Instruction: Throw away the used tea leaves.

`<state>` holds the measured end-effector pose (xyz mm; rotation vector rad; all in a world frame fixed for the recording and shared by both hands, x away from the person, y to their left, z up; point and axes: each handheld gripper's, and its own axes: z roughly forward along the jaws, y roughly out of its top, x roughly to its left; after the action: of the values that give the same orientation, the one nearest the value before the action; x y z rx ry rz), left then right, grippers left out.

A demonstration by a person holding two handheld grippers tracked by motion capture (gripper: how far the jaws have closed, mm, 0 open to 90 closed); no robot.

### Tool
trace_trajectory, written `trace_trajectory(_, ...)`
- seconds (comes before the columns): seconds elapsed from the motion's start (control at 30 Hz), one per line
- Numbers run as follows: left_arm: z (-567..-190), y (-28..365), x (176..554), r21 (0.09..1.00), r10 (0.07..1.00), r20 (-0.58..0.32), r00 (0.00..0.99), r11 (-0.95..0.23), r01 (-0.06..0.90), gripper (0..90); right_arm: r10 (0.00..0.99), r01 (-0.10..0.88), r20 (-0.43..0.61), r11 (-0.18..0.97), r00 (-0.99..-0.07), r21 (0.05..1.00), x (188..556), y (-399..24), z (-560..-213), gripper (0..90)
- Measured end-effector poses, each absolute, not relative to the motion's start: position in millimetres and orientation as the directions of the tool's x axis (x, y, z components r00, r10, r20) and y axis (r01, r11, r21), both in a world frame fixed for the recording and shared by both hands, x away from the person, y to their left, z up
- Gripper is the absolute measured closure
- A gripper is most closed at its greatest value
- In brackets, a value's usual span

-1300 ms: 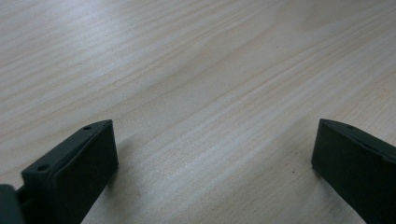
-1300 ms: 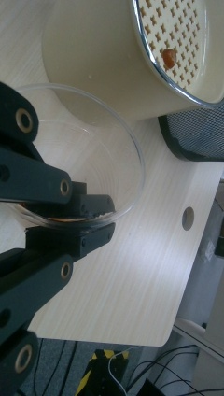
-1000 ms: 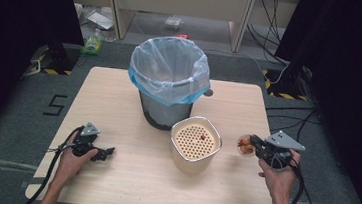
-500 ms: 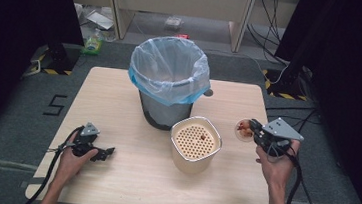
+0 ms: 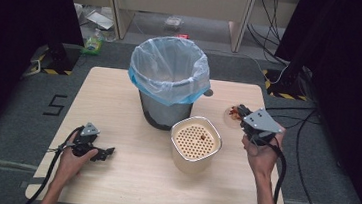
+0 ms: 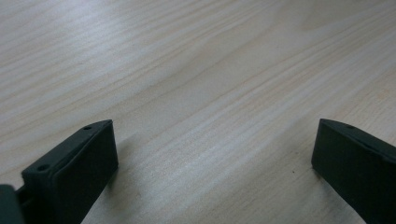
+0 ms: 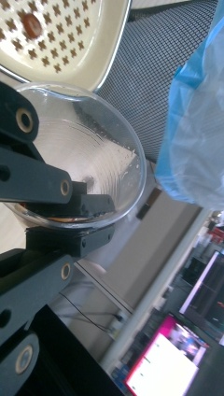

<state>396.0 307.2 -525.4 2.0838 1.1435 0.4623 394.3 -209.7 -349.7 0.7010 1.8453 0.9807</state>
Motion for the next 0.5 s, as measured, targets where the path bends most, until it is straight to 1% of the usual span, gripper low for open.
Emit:
trace_trajectory(0.17,-525.4,307.3,396.0,0.725,0.838,-0.024,0.546,-0.361,0.586,0.0,0.725,-0.025,-0.558,0.601,-0.403,0.799,392.1,-189.6,-348.0,85.8)
trace_trajectory(0.3,-525.4,307.3,396.0,0.725,0.838,-0.024,0.546,-0.361,0.586,0.0,0.68,-0.099,-0.637,0.652,-0.363,0.752,387.6,-175.2,-345.8,86.2)
trace_trajectory(0.4,-525.4,307.3,396.0,0.725,0.838,-0.024,0.546,-0.361,0.586,0.0,0.647,-0.135,-0.686,0.687,-0.334,0.714,383.6,-165.4,-346.2,86.4)
trace_trajectory(0.5,-525.4,307.2,396.0,0.726,0.838,-0.024,0.545,-0.361,0.586,0.0,0.588,-0.189,-0.756,0.739,-0.289,0.647,378.4,-155.3,-350.7,86.5)
